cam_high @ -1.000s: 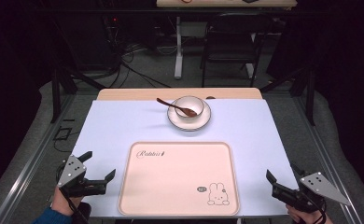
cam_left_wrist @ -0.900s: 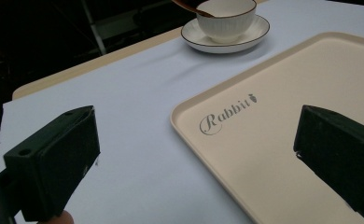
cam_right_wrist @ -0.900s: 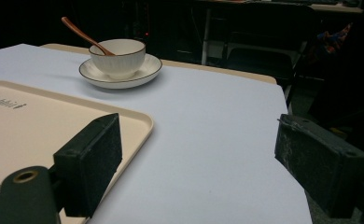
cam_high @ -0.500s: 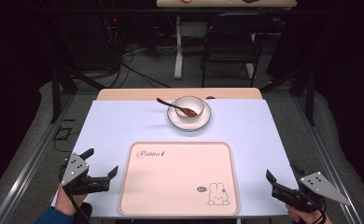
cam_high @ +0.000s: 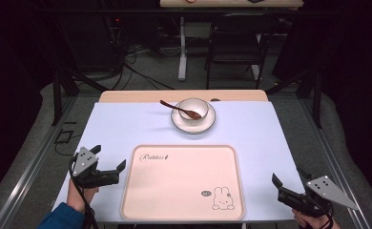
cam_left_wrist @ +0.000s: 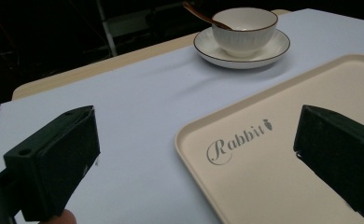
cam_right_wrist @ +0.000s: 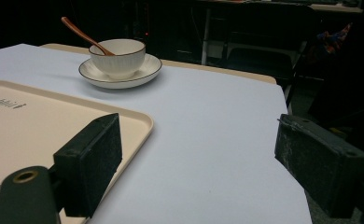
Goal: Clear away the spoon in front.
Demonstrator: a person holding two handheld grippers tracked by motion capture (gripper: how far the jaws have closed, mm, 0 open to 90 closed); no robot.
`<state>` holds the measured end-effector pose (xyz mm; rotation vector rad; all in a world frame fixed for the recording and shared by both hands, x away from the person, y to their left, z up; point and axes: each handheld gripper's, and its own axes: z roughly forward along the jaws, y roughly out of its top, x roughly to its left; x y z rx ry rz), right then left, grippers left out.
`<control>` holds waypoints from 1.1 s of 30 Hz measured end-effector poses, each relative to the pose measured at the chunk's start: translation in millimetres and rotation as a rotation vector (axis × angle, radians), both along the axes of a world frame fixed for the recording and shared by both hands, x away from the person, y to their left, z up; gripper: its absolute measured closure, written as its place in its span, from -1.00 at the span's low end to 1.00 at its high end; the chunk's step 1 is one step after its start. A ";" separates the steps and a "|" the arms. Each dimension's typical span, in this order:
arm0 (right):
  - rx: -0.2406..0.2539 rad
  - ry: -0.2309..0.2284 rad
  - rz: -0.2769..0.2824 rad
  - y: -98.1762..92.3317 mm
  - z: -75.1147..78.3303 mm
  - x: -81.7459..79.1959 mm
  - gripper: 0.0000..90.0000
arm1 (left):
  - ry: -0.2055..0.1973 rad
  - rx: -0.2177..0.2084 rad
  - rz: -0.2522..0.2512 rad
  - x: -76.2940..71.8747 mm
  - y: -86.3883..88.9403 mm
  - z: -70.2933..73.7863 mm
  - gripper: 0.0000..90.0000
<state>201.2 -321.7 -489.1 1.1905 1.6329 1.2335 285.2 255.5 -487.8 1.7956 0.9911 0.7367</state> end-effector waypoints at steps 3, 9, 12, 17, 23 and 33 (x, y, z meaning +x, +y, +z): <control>-0.001 0.000 0.000 0.1 0.0 -0.1 -0.69 | 0.002 0.002 0.008 4.5 -2.3 -0.3 -0.99; -0.003 0.001 0.000 0.1 0.0 0.1 -0.69 | 0.000 0.005 -0.017 11.4 -9.6 0.8 -0.99; -0.005 0.001 0.002 0.2 0.0 0.2 -0.69 | 0.000 0.011 -0.034 15.8 -15.2 0.4 -0.99; -0.003 0.001 0.001 0.1 0.0 0.2 -0.69 | -0.004 0.021 -0.057 23.3 -24.2 0.5 -1.00; -0.003 0.000 0.000 0.1 -0.2 0.4 -0.69 | -0.004 0.019 -0.067 32.4 -33.6 0.7 -1.00; -0.003 0.003 0.001 -0.1 -0.1 0.3 -0.69 | 0.000 0.017 -0.056 46.2 -44.8 2.4 -0.99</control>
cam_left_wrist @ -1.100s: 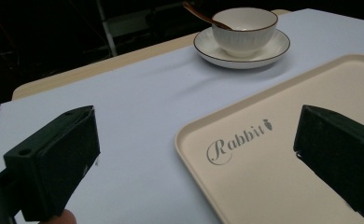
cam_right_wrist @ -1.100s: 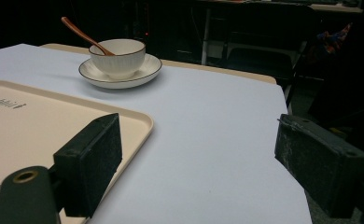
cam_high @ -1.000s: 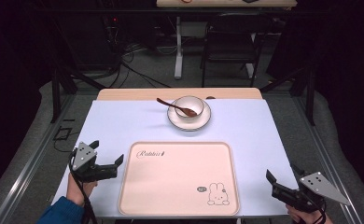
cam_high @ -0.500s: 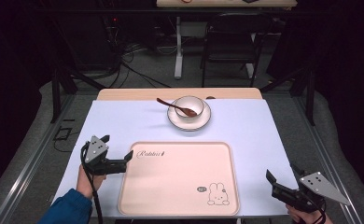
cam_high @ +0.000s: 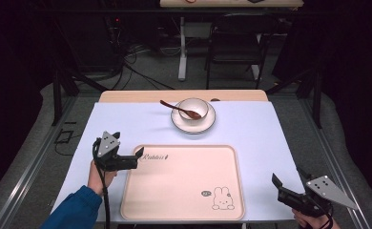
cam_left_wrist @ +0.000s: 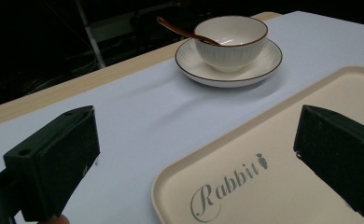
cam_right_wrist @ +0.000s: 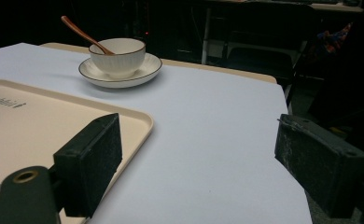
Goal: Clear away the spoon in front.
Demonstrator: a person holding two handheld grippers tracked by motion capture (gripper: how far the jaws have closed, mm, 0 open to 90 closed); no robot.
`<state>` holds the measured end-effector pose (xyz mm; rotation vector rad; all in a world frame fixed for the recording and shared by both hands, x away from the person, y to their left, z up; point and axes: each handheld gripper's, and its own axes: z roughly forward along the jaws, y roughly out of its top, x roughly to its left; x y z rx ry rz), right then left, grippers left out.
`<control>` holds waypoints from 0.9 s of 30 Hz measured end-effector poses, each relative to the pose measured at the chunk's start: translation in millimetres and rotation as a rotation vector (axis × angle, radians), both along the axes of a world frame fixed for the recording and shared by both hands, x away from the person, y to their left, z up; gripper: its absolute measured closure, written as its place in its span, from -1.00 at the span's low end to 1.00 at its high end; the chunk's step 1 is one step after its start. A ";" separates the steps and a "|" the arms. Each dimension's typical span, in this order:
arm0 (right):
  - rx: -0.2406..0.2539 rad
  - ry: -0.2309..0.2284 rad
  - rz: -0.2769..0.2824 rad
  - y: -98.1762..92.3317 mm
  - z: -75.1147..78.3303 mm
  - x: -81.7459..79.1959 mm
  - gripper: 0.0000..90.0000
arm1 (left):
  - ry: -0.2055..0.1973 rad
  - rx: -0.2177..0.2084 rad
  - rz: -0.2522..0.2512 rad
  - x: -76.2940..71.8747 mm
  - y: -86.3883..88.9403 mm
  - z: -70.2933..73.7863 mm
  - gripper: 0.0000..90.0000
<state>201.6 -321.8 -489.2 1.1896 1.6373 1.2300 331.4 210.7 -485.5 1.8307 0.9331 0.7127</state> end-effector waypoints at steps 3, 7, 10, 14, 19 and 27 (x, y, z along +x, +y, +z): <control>0.000 0.000 -0.001 0.0 0.0 0.1 -0.69 | 0.000 -0.001 0.002 4.7 -3.1 1.3 -0.99; 0.000 0.000 -0.001 0.0 0.0 0.1 -0.69 | 0.002 -0.008 -0.006 9.9 -7.5 2.1 -1.00; 0.001 0.001 -0.001 -0.2 0.0 0.1 -0.69 | 0.001 -0.011 -0.002 15.6 -12.8 2.8 -1.00; 0.001 -0.001 0.001 -0.2 0.0 -0.1 -0.69 | 0.000 -0.014 0.001 22.6 -20.4 4.2 -1.00; 0.001 -0.004 -0.001 -0.7 0.0 -0.2 -0.69 | 0.004 -0.024 0.003 32.2 -29.6 5.2 -0.99; 0.003 -0.004 -0.002 -0.7 0.0 -0.2 -0.69 | 0.009 -0.039 0.010 48.8 -42.0 7.8 -0.99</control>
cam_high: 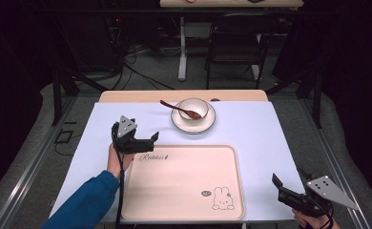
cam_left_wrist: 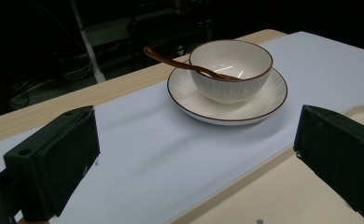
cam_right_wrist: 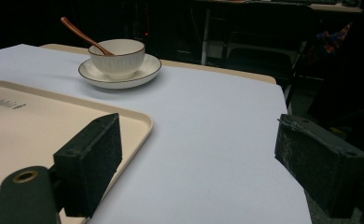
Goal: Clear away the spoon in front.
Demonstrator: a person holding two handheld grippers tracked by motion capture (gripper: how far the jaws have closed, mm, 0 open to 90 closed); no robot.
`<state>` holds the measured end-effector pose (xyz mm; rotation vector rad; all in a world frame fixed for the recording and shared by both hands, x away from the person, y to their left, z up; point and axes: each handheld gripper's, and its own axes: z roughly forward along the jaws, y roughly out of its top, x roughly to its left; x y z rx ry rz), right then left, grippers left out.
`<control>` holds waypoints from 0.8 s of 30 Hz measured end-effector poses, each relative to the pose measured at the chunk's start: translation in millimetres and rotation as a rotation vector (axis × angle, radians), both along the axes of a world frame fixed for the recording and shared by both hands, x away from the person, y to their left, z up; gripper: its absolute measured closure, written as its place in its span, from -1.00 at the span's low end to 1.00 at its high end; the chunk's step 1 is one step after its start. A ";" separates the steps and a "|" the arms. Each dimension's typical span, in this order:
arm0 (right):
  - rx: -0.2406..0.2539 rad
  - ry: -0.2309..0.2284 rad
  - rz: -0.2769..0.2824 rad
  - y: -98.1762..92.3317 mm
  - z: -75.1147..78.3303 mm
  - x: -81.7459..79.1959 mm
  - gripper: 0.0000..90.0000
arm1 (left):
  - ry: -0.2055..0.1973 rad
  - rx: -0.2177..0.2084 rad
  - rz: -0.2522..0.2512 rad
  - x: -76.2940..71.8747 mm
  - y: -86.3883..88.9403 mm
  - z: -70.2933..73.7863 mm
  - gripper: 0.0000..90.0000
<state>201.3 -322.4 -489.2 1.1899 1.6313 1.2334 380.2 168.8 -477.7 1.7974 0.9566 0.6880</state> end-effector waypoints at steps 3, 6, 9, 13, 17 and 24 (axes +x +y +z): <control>0.001 0.000 -0.001 -0.1 0.0 0.0 -0.69 | 0.002 -0.012 0.008 6.0 -4.1 1.2 -0.99; 0.001 0.000 0.000 -0.1 -0.1 0.0 -0.69 | 0.008 -0.015 0.017 11.6 -8.1 2.4 -0.99; -0.001 -0.002 0.000 -0.5 -0.1 0.0 -0.69 | 0.012 -0.015 0.023 17.6 -12.2 2.9 -0.99; 0.002 -0.002 0.000 -0.4 -0.2 -0.2 -0.69 | 0.009 -0.015 0.039 27.2 -17.5 3.4 -0.99; 0.002 -0.003 0.000 -0.4 -0.1 -0.3 -0.69 | 0.033 -0.027 0.053 39.4 -21.6 1.6 -0.99; 0.003 -0.005 0.000 -0.5 -0.2 -0.4 -0.69 | 0.061 -0.069 0.089 58.5 -29.3 -0.1 -0.99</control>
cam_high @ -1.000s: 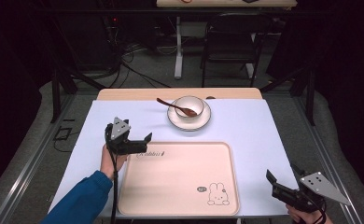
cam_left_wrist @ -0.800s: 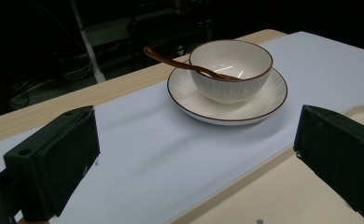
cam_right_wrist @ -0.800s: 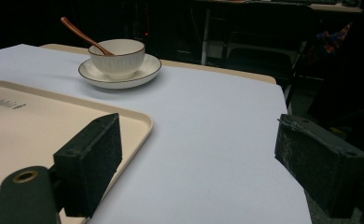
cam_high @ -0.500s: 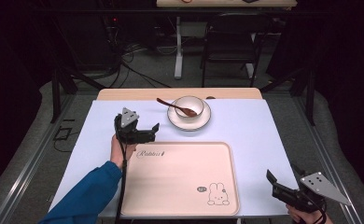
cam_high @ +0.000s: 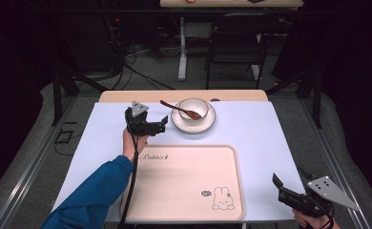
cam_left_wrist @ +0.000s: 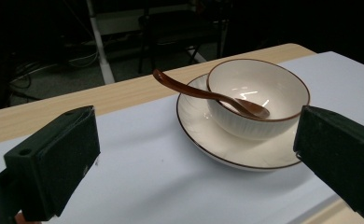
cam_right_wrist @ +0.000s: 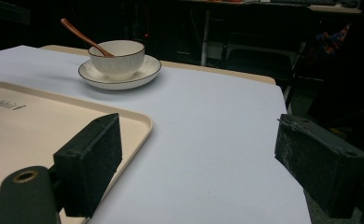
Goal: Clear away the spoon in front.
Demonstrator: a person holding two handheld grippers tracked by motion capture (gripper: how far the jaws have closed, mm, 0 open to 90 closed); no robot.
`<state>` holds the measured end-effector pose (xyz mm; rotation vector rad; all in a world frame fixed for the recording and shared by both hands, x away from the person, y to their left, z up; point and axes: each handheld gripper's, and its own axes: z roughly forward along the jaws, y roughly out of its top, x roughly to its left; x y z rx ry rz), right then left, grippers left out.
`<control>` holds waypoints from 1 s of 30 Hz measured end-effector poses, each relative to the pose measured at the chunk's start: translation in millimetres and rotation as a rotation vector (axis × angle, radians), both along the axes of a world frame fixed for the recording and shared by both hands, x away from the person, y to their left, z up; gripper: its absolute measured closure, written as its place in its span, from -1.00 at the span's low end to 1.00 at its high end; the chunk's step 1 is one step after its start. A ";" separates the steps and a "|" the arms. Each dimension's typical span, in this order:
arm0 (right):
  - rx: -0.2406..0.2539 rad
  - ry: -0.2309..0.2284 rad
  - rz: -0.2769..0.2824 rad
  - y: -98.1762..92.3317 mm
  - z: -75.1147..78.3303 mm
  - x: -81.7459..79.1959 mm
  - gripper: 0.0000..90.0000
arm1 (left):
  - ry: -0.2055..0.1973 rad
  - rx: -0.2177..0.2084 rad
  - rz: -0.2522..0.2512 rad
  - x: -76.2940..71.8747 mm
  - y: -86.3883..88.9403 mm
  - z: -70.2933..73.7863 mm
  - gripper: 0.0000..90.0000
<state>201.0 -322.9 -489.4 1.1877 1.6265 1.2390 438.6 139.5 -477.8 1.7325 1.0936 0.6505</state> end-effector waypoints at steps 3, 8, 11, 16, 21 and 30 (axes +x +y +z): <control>0.000 0.000 0.000 0.0 0.0 0.0 -0.69 | 0.003 -0.005 0.008 6.0 -4.6 0.6 -0.99; 0.002 0.000 -0.001 0.0 0.0 0.0 -0.69 | 0.003 -0.021 0.025 15.4 -10.1 -0.2 -0.99; 0.002 -0.001 -0.001 0.0 0.0 -0.1 -0.69 | 0.010 -0.023 0.042 20.8 -13.2 -2.9 -0.99; 0.001 0.000 0.000 0.0 0.0 -0.1 -0.69 | 0.037 -0.035 0.066 30.6 -17.0 -8.0 -0.99; 0.001 0.001 0.000 -0.1 0.0 -0.1 -0.69 | 0.047 -0.041 0.075 37.6 -21.7 -11.1 -0.98; 0.000 0.001 0.000 -0.3 -0.1 -0.1 -0.69 | 0.058 -0.073 0.086 48.6 -28.4 -16.9 -0.67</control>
